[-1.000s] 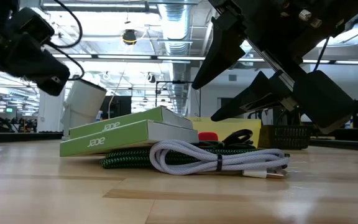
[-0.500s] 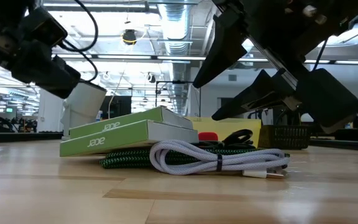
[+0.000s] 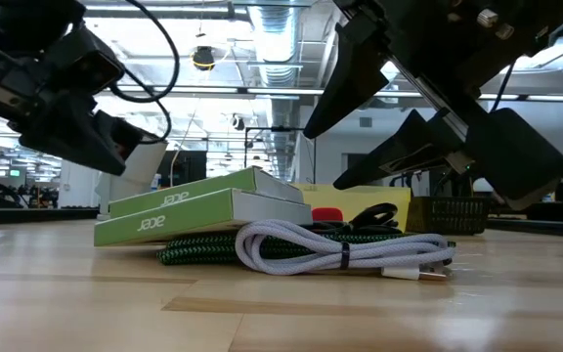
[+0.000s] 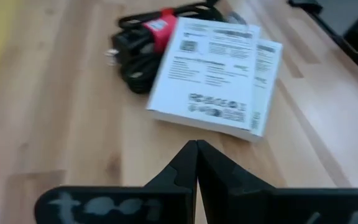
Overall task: Pick and place items into bin
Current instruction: Put the top white card reader box into the red bin
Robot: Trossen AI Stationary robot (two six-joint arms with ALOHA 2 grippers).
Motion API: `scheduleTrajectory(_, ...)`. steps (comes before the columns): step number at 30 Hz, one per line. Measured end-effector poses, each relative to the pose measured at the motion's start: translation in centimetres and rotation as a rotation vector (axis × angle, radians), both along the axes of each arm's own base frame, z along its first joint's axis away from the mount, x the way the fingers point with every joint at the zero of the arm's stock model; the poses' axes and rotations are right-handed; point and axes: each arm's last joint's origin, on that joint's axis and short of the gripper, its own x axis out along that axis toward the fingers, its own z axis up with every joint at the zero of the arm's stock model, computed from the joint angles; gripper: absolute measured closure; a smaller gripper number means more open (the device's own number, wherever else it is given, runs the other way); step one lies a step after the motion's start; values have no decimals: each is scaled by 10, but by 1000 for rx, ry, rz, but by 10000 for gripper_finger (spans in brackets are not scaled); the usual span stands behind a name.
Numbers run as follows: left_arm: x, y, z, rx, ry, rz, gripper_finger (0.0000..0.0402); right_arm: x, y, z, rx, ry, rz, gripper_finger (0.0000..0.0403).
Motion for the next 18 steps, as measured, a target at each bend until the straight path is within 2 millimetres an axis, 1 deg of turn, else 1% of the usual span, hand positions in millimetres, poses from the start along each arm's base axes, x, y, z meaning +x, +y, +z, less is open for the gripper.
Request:
scheduleTrajectory(5, 14, -5, -3, 6, 45, -20, 401, 0, 0, 0, -1, 0, 0, 177)
scheduleTrajectory(13, 34, -11, -17, 90, 123, -58, 401, 0, 0, 0, -1, 0, 0, 177)
scheduleTrajectory(18, 42, -13, -22, 123, 170, -58, 401, 0, 0, 0, -1, 0, 0, 177)
